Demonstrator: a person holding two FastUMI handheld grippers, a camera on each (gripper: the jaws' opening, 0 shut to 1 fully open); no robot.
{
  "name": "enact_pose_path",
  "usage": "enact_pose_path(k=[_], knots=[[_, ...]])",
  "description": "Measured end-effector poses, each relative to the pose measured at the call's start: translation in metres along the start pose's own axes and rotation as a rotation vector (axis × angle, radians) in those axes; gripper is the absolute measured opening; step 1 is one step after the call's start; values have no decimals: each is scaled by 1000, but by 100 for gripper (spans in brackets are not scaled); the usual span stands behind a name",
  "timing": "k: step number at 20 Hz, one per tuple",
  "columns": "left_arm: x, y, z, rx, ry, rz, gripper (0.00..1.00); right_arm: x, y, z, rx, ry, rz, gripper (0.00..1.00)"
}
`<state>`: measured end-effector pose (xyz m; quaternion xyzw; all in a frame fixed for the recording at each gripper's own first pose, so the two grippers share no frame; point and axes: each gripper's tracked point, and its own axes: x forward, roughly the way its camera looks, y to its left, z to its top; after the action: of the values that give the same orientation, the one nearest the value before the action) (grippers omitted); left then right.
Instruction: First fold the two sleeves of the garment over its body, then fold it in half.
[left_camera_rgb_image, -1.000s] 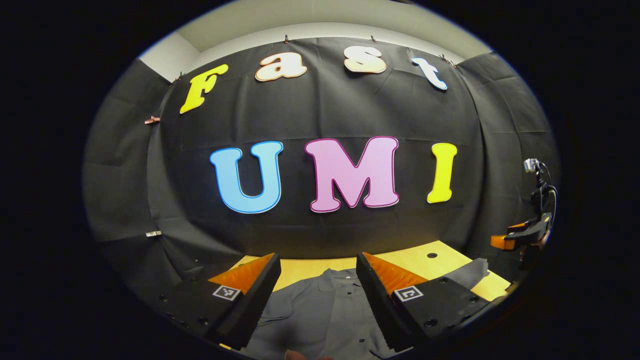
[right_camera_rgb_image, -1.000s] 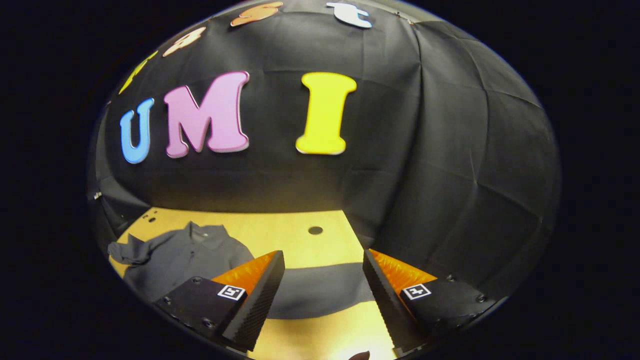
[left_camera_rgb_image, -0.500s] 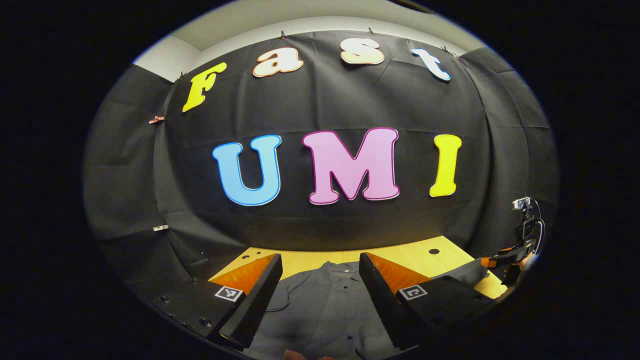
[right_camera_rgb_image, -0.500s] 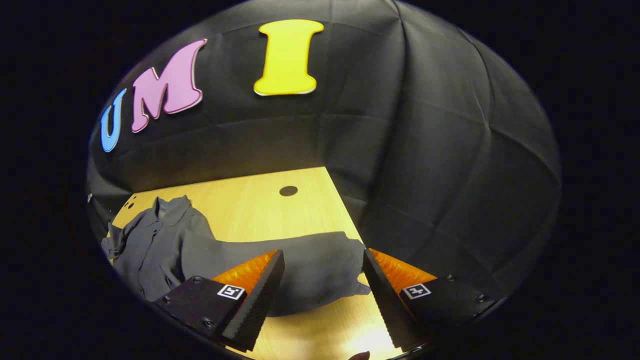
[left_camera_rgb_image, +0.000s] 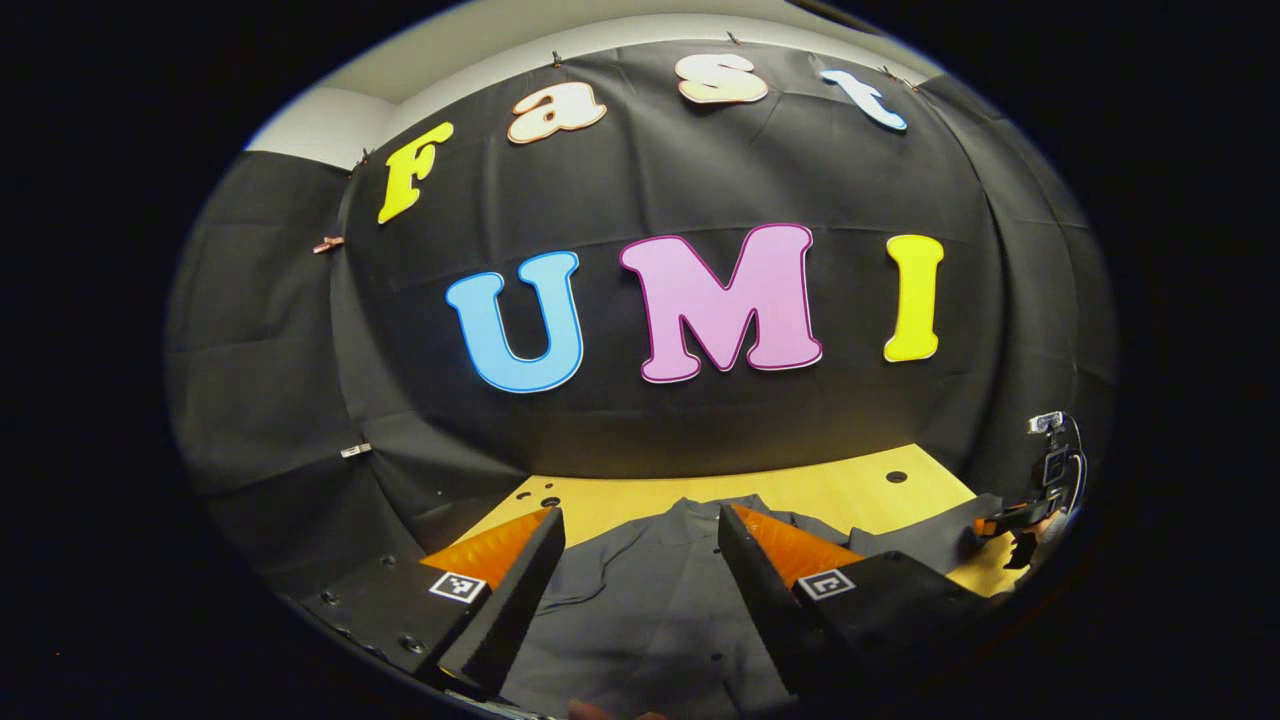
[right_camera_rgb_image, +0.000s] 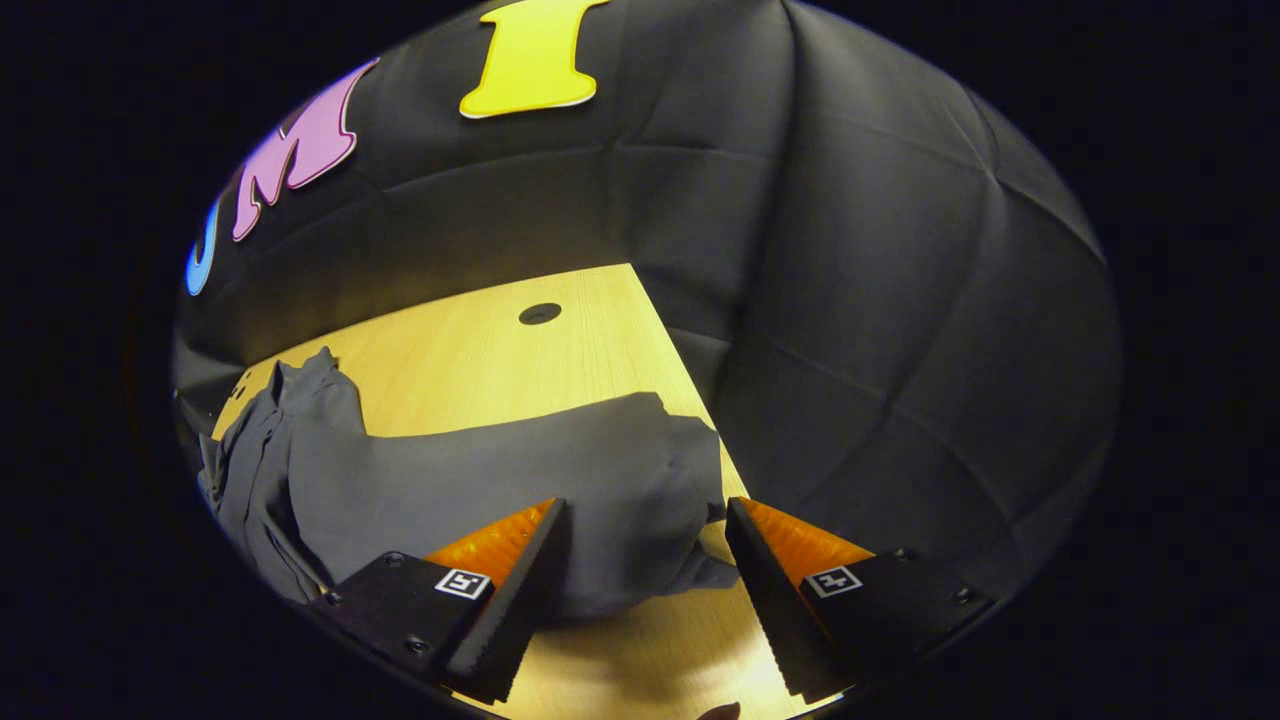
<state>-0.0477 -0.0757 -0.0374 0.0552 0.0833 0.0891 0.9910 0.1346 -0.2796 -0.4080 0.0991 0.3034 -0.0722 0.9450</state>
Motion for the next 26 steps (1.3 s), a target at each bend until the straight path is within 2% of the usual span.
enact_pose_path(k=[3, 4, 5, 6, 7, 9, 10, 12, 14, 22, 26], knots=[[1, -1, 3, -19, 2, -3, 98, 12, 0, -15, 1, 41, 11, 98], [1, 2, 6, -24, -10, -2, 98, 11, 0, -23, -6, 63, 3, 93], [3, 5, 10, -21, -21, 2, 97, 8, 2, -19, -31, 29, 0, 90], [3, 9, 9, -13, -26, 6, 97, 10, 9, -22, -39, 38, 21, 79], [3, 13, 9, -8, -26, 8, 97, 12, 16, -23, -30, 43, 48, 57], [5, 22, 6, -14, -26, 10, 97, 11, 14, -20, 38, 65, 42, 13], [6, 29, 3, -17, -26, 11, 97, 7, 15, -16, 58, 59, 39, 8], [8, 51, -2, -19, -27, 21, 97, -1, 15, -6, 30, 4, 17, 8], [10, 73, -5, -34, -39, 24, 97, -26, 29, 11, 15, -42, 26, 7], [23, 153, -31, -93, -57, -67, 96, -137, 72, 72, 13, -249, -23, 7], [34, 195, -49, -129, -52, -84, 96, -187, 118, 93, -15, -329, -22, 7]])
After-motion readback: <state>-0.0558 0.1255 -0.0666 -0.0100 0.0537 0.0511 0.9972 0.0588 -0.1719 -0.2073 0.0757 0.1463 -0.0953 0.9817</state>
